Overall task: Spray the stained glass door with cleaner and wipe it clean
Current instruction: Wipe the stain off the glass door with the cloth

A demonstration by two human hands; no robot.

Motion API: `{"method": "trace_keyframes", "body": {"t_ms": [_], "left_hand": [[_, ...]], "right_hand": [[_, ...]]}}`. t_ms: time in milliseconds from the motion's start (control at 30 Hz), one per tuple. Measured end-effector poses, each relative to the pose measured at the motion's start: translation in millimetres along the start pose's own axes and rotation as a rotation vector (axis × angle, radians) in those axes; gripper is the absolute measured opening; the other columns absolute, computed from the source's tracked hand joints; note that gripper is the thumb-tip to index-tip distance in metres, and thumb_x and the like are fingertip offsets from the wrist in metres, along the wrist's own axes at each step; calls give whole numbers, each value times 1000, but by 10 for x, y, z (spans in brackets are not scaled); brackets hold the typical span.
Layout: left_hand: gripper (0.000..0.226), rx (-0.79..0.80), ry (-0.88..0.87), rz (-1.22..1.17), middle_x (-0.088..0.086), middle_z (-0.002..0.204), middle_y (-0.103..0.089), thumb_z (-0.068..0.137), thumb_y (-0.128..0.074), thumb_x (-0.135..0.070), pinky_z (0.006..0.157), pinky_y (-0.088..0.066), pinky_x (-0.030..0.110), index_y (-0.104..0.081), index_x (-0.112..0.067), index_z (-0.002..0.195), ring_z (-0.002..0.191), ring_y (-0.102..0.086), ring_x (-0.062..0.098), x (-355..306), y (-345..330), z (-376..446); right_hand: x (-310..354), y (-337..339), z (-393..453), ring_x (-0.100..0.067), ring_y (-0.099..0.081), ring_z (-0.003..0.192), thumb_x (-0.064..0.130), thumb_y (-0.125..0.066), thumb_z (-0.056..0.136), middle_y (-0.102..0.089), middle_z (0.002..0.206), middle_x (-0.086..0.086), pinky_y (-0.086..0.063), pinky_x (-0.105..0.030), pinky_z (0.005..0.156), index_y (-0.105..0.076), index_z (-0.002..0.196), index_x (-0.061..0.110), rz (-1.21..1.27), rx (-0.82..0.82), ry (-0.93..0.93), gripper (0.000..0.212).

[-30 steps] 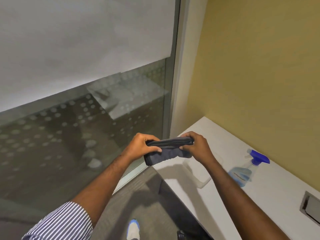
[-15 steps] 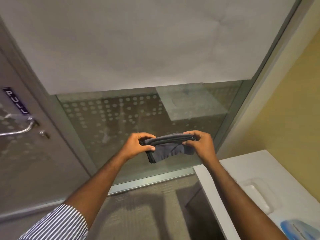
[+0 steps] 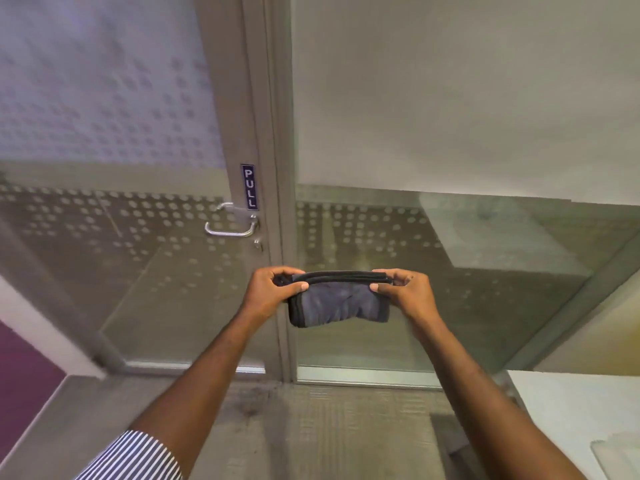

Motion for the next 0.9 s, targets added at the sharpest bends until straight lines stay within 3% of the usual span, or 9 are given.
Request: {"method": "trace_keyframes", "body": {"t_ms": [133,267,467,700,900], "left_hand": [[22,-117,16,-3,-13,72,-75,78,-83,2,63,-58,19,-79,-11,95,69,-65,-2,49,911,-203],[19,-267,-7,0,-7,79,-76,78,-82,3,62,-55,17,-79,-5,95,70,-66,-2,16,1820,-418],[21,-554,-100,19,-5,83,-74,76,-84,3,70,-51,9,-76,-10,90,69,-65,-9,-226,3059,-741],[22,-682,-79,38,-16,71,-74,75,-85,3,68,-51,10,-76,-14,85,66,-65,-7,-177,4169,-1039],[20,-735,-115,70,0,83,-75,75,-86,2,73,-54,16,-77,-8,90,72,-67,1,-223,5013,-937]], "right_hand": [[225,-891,-16,-3,-69,66,-15,-74,77,-78,73,4,-57,-16,66,-77,89,10,-4,89,47,28],[537,-1777,-48,2,-67,63,-16,-73,79,-76,69,9,-55,-12,65,-76,91,8,-17,171,119,27],[1009,-2995,-52,2,-67,63,-12,-75,79,-76,68,11,-54,-12,63,-76,88,16,-15,269,205,29],[1275,-4206,-91,2,-66,60,-12,-75,78,-74,65,12,-57,-14,66,-76,85,15,-12,385,247,29],[1522,-5074,76,1,-65,58,-14,-76,77,-74,65,11,-56,-15,63,-76,96,4,26,415,294,26]]}}
Point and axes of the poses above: each hand's wrist, its own z-axis towards the middle knuckle, its own y-axis out of the back of the hand, x = y × z, the point moved 9 cm from there along z, towards the middle knuckle
